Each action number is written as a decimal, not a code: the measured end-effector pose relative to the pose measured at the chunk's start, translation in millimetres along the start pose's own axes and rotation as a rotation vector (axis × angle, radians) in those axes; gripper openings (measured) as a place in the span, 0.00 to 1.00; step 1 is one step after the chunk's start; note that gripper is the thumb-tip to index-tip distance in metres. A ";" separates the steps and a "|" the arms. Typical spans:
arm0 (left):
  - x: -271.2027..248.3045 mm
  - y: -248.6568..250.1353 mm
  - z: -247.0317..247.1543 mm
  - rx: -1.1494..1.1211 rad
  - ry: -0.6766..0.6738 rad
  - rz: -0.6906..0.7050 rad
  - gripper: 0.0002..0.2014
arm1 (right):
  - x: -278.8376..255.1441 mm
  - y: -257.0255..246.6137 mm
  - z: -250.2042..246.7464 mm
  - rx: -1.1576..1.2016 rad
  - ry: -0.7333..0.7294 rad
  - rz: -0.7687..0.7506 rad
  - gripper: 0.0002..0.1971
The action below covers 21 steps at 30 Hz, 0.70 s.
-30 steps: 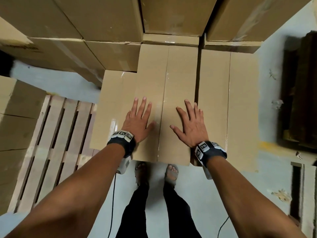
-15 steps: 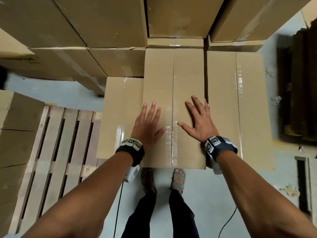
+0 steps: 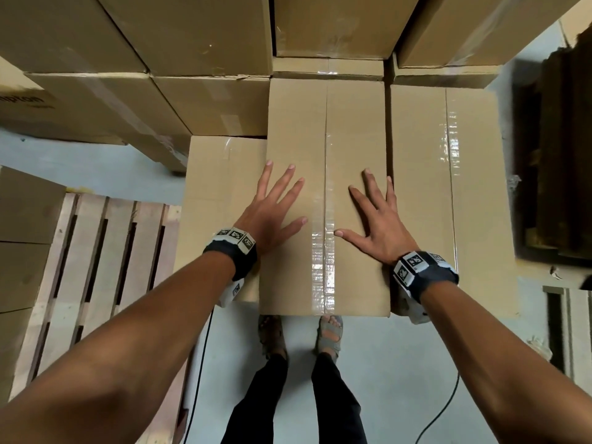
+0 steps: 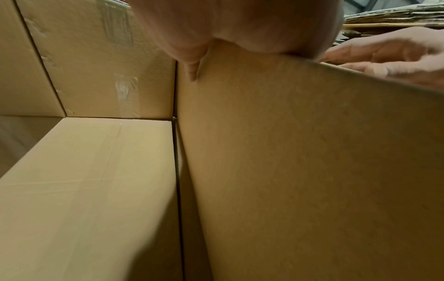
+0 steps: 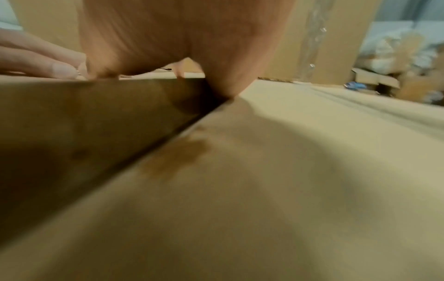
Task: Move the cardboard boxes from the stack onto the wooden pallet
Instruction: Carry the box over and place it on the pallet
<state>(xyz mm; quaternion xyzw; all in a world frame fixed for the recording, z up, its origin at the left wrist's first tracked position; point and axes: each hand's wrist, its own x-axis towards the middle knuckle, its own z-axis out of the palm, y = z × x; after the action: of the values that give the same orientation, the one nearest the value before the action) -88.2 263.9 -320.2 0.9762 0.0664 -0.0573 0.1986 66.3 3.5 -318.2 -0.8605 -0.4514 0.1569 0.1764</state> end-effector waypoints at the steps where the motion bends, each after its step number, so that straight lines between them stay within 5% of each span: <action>1: 0.0 1.7 -0.8 -0.004 0.007 -0.004 0.38 | 0.3 1.0 -3.8 -0.013 -0.040 -0.027 0.53; 7: 4.4 13.8 -0.4 0.026 0.036 -0.047 0.33 | 1.3 10.7 -27.2 -0.039 -0.214 -0.154 0.58; 14: 6.9 16.8 -0.7 0.012 0.065 -0.065 0.31 | -0.2 4.3 -19.6 -0.035 -0.158 -0.119 0.59; 21: 5.4 12.9 2.4 -0.025 0.072 -0.032 0.40 | 7.8 -1.5 -22.8 -0.003 -0.160 -0.087 0.59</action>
<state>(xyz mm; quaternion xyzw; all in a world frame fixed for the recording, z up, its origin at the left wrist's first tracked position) -81.1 251.7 -318.2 0.9739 0.0896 -0.0246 0.2072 79.3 7.0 -298.1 -0.8251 -0.5012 0.2166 0.1452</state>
